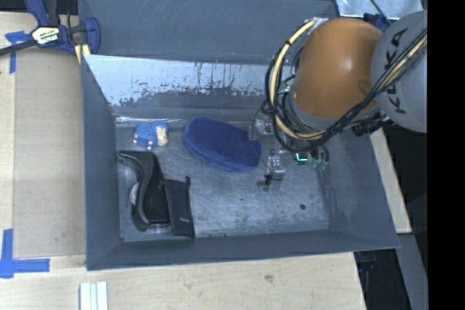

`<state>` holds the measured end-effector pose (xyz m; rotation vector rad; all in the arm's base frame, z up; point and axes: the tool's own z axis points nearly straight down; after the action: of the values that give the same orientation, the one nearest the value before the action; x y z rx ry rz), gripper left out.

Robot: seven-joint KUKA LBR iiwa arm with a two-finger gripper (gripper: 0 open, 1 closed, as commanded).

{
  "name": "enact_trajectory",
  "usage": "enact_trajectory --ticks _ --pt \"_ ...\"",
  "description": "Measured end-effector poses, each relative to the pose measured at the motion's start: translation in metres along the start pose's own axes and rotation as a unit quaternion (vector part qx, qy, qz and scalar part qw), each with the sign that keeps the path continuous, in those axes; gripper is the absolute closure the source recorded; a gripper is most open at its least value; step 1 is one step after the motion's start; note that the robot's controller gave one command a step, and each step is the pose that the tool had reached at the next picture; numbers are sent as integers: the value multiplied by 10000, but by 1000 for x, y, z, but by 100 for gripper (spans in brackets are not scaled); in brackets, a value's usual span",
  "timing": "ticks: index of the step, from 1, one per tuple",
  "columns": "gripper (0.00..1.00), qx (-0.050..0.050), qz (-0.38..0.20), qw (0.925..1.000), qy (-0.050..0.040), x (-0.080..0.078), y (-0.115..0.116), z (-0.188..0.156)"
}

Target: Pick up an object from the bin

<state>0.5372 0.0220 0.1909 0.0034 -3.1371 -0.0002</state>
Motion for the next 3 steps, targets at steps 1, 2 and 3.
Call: enact_trajectory --ticks 1,2,3 --pt "0 3 -156 9999 -33 -49 0 63" --pt "0 5 -2321 9727 -82 -70 -5 117" --pt "100 6 -2304 9731 -74 -70 -6 114"
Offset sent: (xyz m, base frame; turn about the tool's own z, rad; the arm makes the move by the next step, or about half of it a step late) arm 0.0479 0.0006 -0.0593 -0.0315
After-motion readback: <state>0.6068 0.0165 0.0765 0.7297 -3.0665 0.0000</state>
